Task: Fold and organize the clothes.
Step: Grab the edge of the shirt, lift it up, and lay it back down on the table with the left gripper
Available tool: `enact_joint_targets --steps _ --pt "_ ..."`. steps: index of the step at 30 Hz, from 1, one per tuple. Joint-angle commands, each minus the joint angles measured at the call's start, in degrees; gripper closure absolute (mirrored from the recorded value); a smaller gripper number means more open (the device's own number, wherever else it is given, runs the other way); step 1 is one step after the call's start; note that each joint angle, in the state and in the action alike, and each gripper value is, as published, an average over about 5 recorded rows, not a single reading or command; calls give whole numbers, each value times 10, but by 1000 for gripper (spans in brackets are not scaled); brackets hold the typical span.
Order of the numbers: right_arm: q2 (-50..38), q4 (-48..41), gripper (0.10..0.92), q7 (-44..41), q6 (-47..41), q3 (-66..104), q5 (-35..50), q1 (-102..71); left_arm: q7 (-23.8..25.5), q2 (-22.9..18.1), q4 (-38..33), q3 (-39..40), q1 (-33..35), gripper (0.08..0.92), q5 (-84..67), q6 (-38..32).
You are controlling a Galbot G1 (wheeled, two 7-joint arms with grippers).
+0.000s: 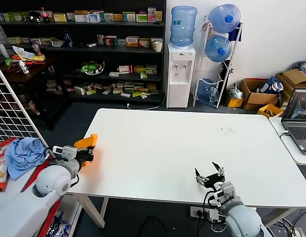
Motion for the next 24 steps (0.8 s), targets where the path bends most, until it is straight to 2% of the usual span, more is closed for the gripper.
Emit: enact_joint_targets --steps 1,8,13,19,24 --pt "-6 5 203 -3 6 25 -1 -15 -56 -192 -5 24 15 881 -3 -14" --pt "-18 5 203 -14 19 51 -3 -36 -57 -342 62 53 3 881 65 -47" --pt "-27 6 203 -17 23 71 2 -48 -53 -421 111 78 -4 881 115 -76" --pt "-40 0 203 -20 30 95 11 -64 -53 -504 164 110 -9 881 158 -102" --pt "-49 -6 203 -19 35 111 20 -71 -55 -524 213 123 -16 881 175 -138"
